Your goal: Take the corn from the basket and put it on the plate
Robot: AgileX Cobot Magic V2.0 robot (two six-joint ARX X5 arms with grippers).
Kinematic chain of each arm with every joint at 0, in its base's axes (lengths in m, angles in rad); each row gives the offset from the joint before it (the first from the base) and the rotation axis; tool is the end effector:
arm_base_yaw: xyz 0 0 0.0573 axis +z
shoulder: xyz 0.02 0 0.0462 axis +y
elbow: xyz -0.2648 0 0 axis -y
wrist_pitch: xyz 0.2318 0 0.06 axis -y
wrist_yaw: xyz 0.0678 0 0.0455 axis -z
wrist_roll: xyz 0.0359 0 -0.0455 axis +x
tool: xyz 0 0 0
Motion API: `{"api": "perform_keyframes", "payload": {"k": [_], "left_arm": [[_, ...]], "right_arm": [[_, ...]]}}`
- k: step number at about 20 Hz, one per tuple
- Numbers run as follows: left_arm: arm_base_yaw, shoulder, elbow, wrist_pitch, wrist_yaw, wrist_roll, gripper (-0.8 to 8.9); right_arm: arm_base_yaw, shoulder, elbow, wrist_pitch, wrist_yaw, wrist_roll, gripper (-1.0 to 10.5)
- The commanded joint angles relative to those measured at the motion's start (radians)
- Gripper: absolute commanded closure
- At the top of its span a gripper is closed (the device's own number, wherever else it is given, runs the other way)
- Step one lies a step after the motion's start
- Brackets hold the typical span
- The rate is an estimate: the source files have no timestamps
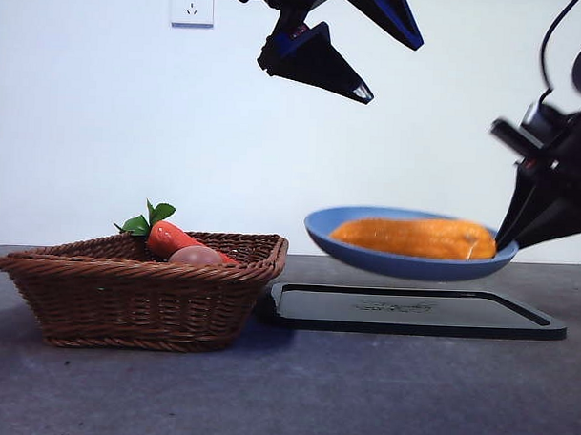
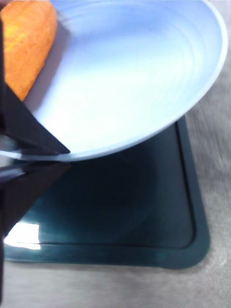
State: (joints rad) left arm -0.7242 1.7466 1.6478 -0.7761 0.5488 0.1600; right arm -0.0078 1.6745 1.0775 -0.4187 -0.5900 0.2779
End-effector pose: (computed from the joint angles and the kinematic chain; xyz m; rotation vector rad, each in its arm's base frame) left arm 0.2617 -0.2565 0.3255 0.2102 0.8337 -1.2593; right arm 0.3244 0.0174 0.2032 0.5510 1.0582 0.3934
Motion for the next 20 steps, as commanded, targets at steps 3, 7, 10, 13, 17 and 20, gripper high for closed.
{"api": "perform_keyframes", "payload": {"k": [3, 7, 10, 13, 17, 20], "left_arm": [[-0.007, 0.004, 0.029, 0.005, 0.000, 0.008, 4.62], [-0.007, 0.004, 0.029, 0.006, 0.000, 0.008, 4.62], [-0.007, 0.004, 0.029, 0.006, 0.000, 0.008, 4.62], [-0.007, 0.004, 0.029, 0.006, 0.000, 0.008, 4.62], [-0.007, 0.004, 0.029, 0.005, 0.000, 0.008, 4.62], [-0.007, 0.004, 0.029, 0.005, 0.000, 0.008, 4.62]], "right_arm": [[0.001, 0.155, 0.109, -0.002, -0.008, 0.015, 9.5], [0.001, 0.218, 0.135, 0.002, -0.006, 0.026, 9.5], [0.001, 0.230, 0.135, 0.000, -0.004, 0.026, 9.5], [0.005, 0.230, 0.135, -0.005, -0.005, 0.026, 9.3], [0.011, 0.230, 0.135, -0.025, -0.010, 0.026, 8.1], [0.009, 0.219, 0.137, -0.031, -0.011, 0.026, 8.0]]}}
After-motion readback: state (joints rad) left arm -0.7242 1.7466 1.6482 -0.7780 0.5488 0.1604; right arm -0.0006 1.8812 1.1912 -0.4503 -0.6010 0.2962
